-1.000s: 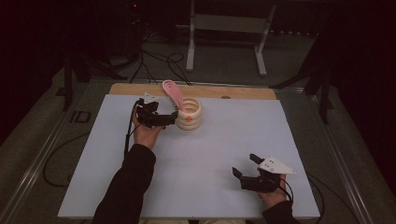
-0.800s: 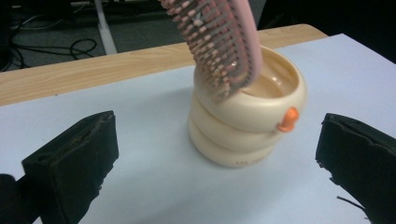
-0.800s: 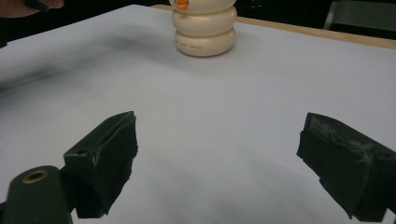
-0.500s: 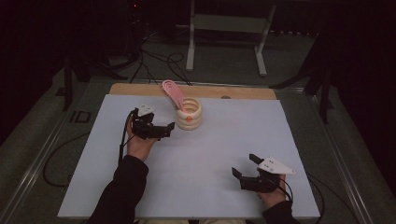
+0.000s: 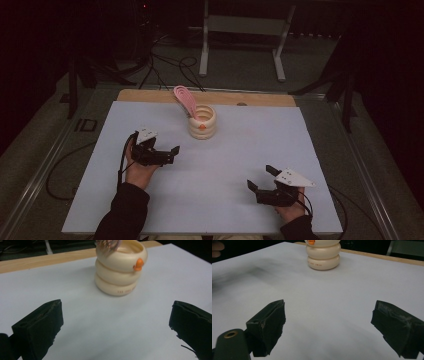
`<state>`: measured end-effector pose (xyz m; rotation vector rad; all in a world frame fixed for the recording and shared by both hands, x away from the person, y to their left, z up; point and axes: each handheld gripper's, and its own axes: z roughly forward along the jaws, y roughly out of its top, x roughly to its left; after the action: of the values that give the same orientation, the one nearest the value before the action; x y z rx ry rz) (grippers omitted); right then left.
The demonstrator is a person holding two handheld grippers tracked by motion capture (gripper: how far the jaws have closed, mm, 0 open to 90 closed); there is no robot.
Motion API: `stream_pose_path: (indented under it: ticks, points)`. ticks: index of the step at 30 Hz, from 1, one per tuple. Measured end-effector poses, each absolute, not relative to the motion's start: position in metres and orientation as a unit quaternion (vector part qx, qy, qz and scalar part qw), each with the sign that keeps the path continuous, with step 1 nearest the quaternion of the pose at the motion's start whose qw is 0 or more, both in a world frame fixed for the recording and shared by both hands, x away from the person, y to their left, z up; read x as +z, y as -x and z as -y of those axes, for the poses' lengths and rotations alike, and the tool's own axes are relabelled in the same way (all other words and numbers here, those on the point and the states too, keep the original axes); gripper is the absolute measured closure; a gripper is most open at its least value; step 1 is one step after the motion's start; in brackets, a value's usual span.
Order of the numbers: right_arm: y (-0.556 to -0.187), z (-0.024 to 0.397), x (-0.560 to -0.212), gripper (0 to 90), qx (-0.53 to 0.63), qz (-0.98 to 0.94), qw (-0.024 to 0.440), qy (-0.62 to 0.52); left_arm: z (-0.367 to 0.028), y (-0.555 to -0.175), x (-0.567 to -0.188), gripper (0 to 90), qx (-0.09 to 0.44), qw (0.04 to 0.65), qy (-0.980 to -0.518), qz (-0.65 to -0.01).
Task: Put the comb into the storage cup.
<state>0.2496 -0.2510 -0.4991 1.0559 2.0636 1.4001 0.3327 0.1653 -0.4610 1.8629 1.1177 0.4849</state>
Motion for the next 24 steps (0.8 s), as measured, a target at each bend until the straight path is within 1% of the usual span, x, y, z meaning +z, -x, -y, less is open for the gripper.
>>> stream_pose_path:
  ticks: [2,3,11,16,24]
  points:
    - [-0.250,0.251,-0.499,11.1,0.505,-0.744,0.215,-0.380,-0.165,-0.333,-0.461,0.1,0.195,0.442,-0.751,-0.450]
    - [-0.250,0.251,-0.499,11.1,0.505,-0.744,0.215,-0.380,-0.171,-0.325,-0.464,0.1,0.196,0.443,-0.753,-0.446]
    - [-0.250,0.249,-0.499,11.1,0.506,-0.744,0.215,-0.380,-0.188,-0.310,-0.470,0.1,0.202,0.443,-0.748,-0.450]
    - [-0.250,0.249,-0.500,11.1,0.504,-0.745,0.214,-0.381,-0.202,-0.294,-0.476,0.1,0.206,0.457,-0.736,-0.455]
    - [-0.250,0.251,-0.499,11.1,0.506,-0.742,0.216,-0.383,-0.215,-0.280,-0.488,0.1,0.208,0.450,-0.738,-0.457]
